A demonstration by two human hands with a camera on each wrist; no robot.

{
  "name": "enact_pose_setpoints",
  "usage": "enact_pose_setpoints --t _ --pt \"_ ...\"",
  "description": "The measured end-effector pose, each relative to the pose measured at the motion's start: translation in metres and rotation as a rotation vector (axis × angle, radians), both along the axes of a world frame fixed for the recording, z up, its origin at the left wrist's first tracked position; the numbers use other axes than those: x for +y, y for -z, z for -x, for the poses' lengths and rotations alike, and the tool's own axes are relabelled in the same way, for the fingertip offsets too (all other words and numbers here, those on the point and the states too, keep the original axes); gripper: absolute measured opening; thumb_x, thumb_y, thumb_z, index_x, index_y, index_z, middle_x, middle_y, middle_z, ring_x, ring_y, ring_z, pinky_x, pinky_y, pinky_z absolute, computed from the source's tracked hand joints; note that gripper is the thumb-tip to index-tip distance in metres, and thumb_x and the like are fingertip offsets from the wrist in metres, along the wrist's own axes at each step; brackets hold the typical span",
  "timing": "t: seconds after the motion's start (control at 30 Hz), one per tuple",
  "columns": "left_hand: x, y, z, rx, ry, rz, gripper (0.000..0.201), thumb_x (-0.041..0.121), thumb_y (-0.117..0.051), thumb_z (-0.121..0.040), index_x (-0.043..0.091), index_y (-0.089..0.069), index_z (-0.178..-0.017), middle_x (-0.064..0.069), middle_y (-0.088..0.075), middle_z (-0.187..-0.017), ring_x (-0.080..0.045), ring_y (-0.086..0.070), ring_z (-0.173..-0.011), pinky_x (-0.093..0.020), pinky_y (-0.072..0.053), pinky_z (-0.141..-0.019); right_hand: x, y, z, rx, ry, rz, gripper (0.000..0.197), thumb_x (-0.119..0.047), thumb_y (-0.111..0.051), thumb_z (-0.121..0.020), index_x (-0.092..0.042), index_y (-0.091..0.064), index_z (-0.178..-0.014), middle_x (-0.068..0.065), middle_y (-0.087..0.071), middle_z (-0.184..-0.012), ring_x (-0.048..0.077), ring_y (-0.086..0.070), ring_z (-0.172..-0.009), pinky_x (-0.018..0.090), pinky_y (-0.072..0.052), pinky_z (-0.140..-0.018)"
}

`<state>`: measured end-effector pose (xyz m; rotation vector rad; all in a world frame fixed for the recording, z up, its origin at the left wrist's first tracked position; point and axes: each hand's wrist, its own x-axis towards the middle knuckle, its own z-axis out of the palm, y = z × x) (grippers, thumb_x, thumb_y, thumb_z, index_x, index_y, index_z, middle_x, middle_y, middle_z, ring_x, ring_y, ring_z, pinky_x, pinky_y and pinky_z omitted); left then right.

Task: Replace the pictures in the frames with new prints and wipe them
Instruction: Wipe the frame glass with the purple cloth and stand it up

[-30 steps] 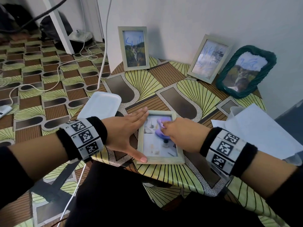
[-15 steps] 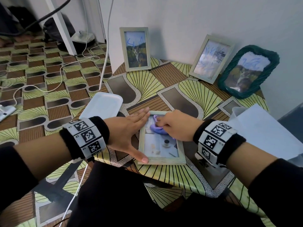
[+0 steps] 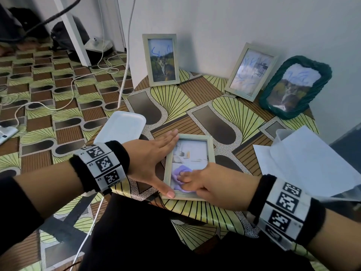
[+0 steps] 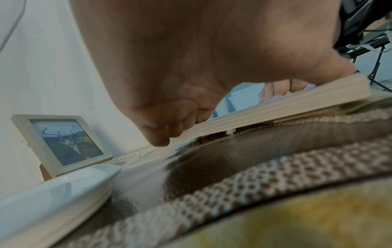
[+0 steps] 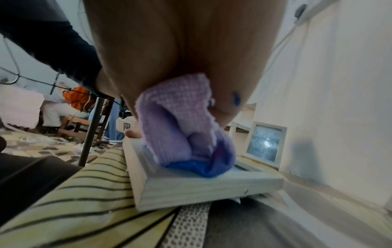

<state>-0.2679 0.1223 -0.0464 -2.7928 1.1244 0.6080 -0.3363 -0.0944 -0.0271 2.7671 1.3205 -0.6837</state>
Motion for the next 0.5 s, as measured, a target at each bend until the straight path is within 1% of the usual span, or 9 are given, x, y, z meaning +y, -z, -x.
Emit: enact_pose_setpoints --t 0.07,0.1,0.17,0.23,0.3,0.4,0.43,0.5 --pt "0.0 0.0 0.0 0.008 -0.002 -0.001 0.149 0.106 -0.036 -0.043 0.024 0.036 -0.145 0.018 0.047 -0.146 0.012 0.041 -0.124 -0.02 0.002 -0.11 0.0 0.002 0.001 -0.056 -0.015 0.074 0.044 -0.017 -0.032 -0.102 -0.022 -0.047 -0.144 -0.006 -0.028 -0.16 0.021 -0.041 -0.139 0.037 -0.036 -0.109" --pt "0.0 0.0 0.0 0.01 -0.003 0.0 0.149 0.106 -0.037 -0.044 0.024 0.035 -0.145 0.018 0.047 -0.147 0.011 0.04 -0.125 -0.021 0.002 -0.11 0.001 0.003 0.002 -0.089 -0.015 0.116 0.043 -0.018 -0.032 -0.102 -0.022 -0.048 -0.142 -0.005 -0.033 -0.158 0.024 -0.045 -0.135 0.039 -0.04 -0.105" --pt "0.0 0.001 0.0 0.015 -0.002 0.0 0.148 0.105 -0.038 -0.045 0.024 0.035 -0.145 0.017 0.046 -0.148 0.009 0.035 -0.129 -0.02 0.001 -0.111 0.001 0.006 0.003 -0.162 -0.005 0.178 0.037 -0.019 -0.035 -0.1 -0.022 -0.055 -0.132 -0.004 -0.049 -0.146 0.027 -0.053 -0.123 0.039 -0.048 -0.096" --pt "0.0 0.002 0.0 0.028 -0.005 0.005 0.148 0.104 -0.041 -0.047 0.024 0.036 -0.145 0.016 0.045 -0.149 0.01 0.036 -0.129 -0.019 0.003 -0.11 -0.004 0.006 0.003 -0.211 0.022 0.21 0.032 -0.018 -0.039 -0.097 -0.022 -0.059 -0.123 -0.004 -0.058 -0.132 0.026 -0.058 -0.112 0.038 -0.05 -0.09" --pt "0.0 0.003 0.0 0.039 -0.014 0.016 0.148 0.103 -0.043 -0.048 0.024 0.036 -0.145 0.015 0.045 -0.149 0.009 0.033 -0.132 -0.018 0.004 -0.11 -0.01 0.004 0.002 -0.218 0.063 0.208 0.029 -0.017 -0.041 -0.094 -0.024 -0.057 -0.117 -0.004 -0.058 -0.124 0.026 -0.059 -0.101 0.039 -0.051 -0.085" --pt "0.0 0.003 0.001 0.045 -0.02 0.021 0.148 0.102 -0.044 -0.05 0.023 0.036 -0.145 0.014 0.044 -0.15 0.007 0.029 -0.134 -0.019 0.004 -0.111 -0.01 0.004 -0.002 -0.251 0.124 0.163 0.013 -0.018 -0.04 -0.093 -0.024 -0.049 -0.102 -0.002 -0.054 -0.106 0.027 -0.06 -0.088 0.039 -0.051 -0.074" --pt "0.0 0.004 0.001 0.045 -0.02 0.022 0.147 0.102 -0.044 -0.05 0.023 0.036 -0.145 0.013 0.044 -0.15 0.006 0.029 -0.135 -0.02 0.005 -0.111 -0.009 0.006 -0.004 -0.267 0.148 0.158 0.014 -0.023 -0.038 -0.097 -0.023 -0.049 -0.106 0.0 -0.056 -0.107 0.028 -0.06 -0.088 0.038 -0.051 -0.072" --pt "0.0 0.004 0.0 0.047 -0.019 0.022 0.148 0.102 -0.044 -0.05 0.023 0.036 -0.145 0.012 0.044 -0.15 0.004 0.029 -0.136 -0.021 0.005 -0.112 -0.007 0.011 -0.011 -0.287 0.152 0.215 0.032 -0.033 -0.034 -0.101 -0.017 -0.048 -0.125 0.005 -0.058 -0.12 0.03 -0.06 -0.092 0.038 -0.05 -0.074"
